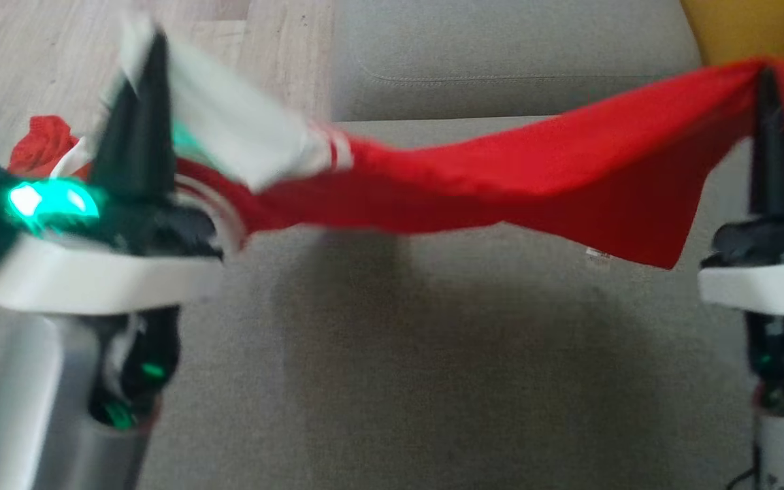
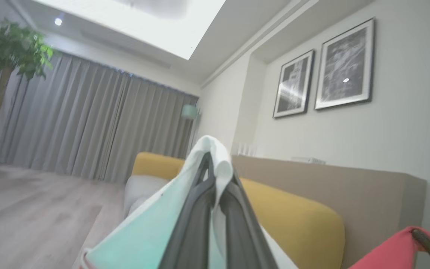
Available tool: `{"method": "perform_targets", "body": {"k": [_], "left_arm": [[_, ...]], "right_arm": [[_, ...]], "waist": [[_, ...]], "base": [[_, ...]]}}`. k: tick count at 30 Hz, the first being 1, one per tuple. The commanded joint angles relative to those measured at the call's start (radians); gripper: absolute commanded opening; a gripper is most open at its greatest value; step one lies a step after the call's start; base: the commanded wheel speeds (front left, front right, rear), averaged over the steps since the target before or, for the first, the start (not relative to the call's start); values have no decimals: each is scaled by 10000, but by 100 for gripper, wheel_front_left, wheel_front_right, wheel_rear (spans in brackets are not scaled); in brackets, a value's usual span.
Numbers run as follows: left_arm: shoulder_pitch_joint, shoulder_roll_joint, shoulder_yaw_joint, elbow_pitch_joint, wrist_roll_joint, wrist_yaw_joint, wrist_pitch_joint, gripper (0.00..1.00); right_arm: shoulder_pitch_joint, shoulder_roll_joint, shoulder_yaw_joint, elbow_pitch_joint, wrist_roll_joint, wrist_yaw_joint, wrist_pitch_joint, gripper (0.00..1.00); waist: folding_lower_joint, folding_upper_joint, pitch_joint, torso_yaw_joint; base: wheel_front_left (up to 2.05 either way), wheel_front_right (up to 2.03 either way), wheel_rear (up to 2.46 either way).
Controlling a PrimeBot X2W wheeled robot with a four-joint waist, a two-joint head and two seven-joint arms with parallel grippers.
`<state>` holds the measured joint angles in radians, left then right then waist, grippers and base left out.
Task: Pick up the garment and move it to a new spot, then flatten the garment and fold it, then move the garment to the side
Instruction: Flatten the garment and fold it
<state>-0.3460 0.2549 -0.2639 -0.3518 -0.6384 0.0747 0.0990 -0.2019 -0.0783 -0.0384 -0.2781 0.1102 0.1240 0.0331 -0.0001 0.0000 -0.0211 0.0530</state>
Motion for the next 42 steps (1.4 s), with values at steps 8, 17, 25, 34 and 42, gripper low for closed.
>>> {"method": "perform_targets", "body": {"k": [8, 17, 25, 34, 42], "left_arm": [[-2787, 472, 340, -1515, -219, 222, 1469, 0], [-5306, 589, 8, 628, 484, 35, 1906, 0], [-9143, 576, -220, 4744, 1923, -329, 809, 0], [-11122, -157, -297, 8243, 2462, -387, -1549, 0], [-9648, -870, -479, 9267, 1886, -1239, -3235, 0]], "right_arm": [[-1204, -598, -80, -1971, -302, 67, 1478, 0], [-3335, -946, 189, -521, 83, 67, 2218, 0], [-8436, -1437, 1400, 4105, -461, 67, 1661, 0], [-11487, -708, 1024, 8631, -2001, 67, -209, 0], [-10972, -341, 910, 11057, -2303, 67, -2191, 0]], "waist": [[1, 0, 403, -149], [1, 0, 2377, -452], [1, 0, 4006, -700], [1, 0, 4966, -217], [1, 0, 5741, 302]], "base": [[0, 0, 0], [0, 0, 0], [0, 0, 0], [0, 0, 0], [0, 0, 0]]}}
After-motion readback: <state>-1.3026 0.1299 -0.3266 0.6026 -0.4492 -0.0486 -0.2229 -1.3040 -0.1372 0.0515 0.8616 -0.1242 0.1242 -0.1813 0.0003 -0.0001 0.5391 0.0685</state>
